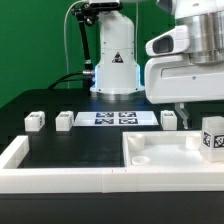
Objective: Assemble square table
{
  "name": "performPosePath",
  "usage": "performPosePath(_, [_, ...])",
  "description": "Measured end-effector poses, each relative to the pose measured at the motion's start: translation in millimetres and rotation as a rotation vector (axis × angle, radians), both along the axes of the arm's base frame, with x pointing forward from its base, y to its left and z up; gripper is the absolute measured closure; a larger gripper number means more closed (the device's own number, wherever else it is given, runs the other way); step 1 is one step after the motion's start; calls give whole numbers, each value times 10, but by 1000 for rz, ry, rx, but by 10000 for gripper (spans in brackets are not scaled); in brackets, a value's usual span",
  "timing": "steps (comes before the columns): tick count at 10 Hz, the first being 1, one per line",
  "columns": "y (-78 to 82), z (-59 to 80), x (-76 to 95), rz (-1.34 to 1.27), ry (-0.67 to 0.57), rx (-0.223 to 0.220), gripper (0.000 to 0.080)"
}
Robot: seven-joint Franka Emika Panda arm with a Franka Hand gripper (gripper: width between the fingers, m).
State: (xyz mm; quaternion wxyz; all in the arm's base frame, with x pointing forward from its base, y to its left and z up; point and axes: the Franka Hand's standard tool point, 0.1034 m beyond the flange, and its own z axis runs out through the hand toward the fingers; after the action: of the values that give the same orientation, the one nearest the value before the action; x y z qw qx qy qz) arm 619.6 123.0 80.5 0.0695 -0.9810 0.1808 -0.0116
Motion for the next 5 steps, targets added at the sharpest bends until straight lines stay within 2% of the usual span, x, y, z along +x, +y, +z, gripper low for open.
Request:
performPosePath(3, [5, -2, -1, 252, -31, -63, 151])
performPosePath(5, [-1, -3, 3, 369, -48, -77, 151])
